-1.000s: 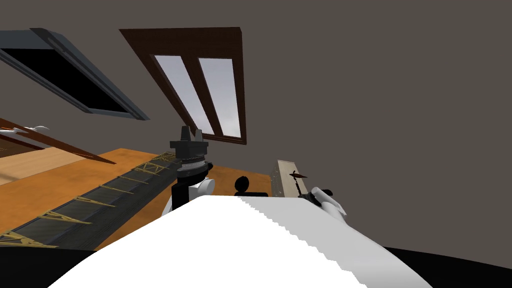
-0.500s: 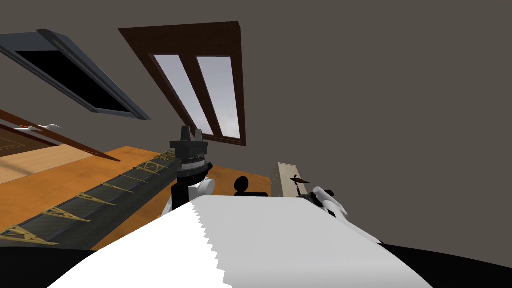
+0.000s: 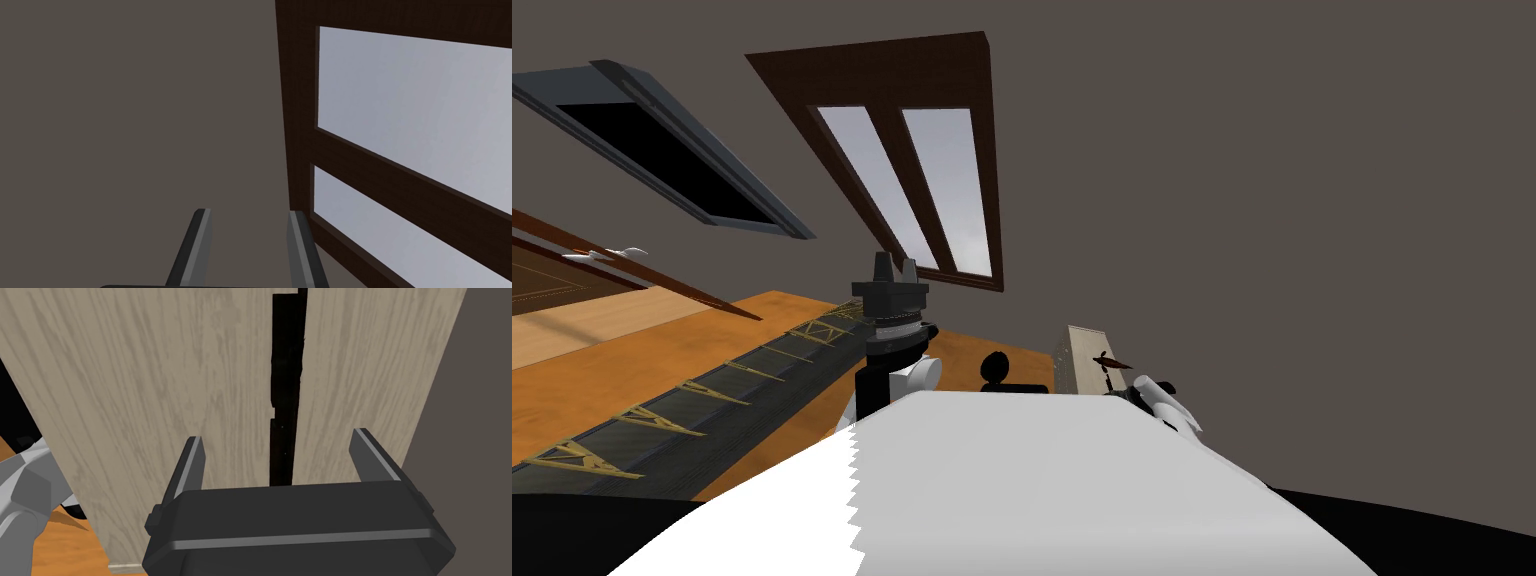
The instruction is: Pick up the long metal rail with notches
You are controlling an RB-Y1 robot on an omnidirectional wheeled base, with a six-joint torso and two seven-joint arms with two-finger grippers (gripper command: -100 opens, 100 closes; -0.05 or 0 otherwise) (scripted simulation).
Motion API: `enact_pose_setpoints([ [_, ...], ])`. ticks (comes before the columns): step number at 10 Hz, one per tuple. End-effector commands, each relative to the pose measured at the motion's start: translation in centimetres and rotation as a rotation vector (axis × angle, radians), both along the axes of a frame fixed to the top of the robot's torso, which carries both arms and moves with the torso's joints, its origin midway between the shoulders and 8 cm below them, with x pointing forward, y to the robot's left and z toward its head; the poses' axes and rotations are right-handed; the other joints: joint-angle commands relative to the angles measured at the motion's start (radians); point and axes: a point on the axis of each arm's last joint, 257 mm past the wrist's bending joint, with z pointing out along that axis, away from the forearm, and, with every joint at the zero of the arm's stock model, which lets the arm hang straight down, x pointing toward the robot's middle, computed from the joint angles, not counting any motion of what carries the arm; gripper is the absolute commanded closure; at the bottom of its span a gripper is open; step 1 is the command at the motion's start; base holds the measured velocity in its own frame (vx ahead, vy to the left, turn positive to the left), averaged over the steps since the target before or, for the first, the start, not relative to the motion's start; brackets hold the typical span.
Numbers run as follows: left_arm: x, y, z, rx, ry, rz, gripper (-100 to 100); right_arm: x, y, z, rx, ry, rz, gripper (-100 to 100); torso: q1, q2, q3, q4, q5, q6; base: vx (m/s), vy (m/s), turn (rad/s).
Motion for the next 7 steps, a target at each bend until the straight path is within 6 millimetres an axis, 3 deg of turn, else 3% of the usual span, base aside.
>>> enact_pose_setpoints([
  [1,0.0,0.0,0.0,0.0,0.0,0.0,0,-0.02,0.21,-0.47,0.0,0.0,-0.003,-100,0.0,0.0,0.0,0.0,0.0,0.0,-0.004,0.0,0.014],
  [4,0.0,0.0,0.0,0.0,0.0,0.0,0,-0.17,0.68,-0.99,0.003,0.002,-0.008,-100,0.0,0.0,0.0,0.0,0.0,0.0,-0.006,-0.001,0.017],
  [5,0.0,0.0,0.0,0.0,0.0,0.0,0,-0.15,0.67,-1.07,0.0,0.0,-0.008,100,0.0,0.0,0.0,0.0,0.0,0.0,0.0,0.0,0.0],
  [7,0.0,0.0,0.0,0.0,0.0,0.0,0,-0.14,0.56,-1.01,-0.001,-0.001,-0.009,100,0.001,-0.001,-0.001,0.0,0.0,-0.001,0.001,0.003,0.002],
])
